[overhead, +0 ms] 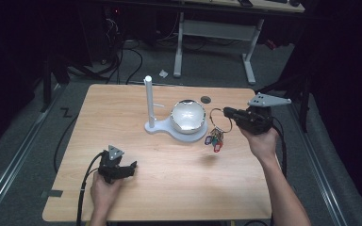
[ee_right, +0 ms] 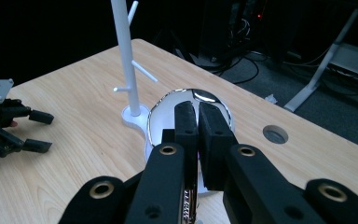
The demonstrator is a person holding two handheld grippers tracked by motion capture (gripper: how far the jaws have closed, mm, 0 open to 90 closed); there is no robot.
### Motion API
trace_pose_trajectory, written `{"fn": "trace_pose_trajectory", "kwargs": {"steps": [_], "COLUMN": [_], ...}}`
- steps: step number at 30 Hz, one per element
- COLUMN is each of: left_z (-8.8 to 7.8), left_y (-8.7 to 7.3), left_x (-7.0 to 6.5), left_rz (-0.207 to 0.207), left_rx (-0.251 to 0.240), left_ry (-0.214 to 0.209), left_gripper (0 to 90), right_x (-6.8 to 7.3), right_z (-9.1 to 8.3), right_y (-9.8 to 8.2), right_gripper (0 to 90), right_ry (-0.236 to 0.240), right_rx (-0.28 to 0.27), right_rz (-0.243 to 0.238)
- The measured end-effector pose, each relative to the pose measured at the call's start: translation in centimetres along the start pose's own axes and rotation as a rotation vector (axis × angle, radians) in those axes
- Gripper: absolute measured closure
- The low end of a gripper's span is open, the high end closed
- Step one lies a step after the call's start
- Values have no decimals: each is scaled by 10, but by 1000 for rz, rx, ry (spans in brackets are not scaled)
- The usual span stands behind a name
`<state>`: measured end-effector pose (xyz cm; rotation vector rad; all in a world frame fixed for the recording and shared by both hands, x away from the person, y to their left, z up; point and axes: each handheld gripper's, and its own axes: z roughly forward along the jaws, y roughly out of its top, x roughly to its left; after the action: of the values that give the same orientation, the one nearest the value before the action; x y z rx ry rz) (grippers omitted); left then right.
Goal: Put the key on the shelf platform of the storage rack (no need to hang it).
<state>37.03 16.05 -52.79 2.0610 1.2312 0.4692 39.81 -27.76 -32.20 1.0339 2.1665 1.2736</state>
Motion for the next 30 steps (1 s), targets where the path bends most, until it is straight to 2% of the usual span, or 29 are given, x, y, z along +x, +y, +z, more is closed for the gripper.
{"fn": "trace_pose_trajectory", "kwargs": {"steps": [7,30], "left_z": [0,0], "left_y": [0,0], "left_x": [0,0], "left_rz": [0,-1], "left_rx": [0,-1], "left_ry": [0,0], "left_gripper": [214,216], "right_x": [-1,-4], "right_z": [3,29], "right_y": [15,55], "right_gripper": [878,878], "right_ry": [8,39], "right_rx": [1,-2], "right_rz": [-20,-23]}}
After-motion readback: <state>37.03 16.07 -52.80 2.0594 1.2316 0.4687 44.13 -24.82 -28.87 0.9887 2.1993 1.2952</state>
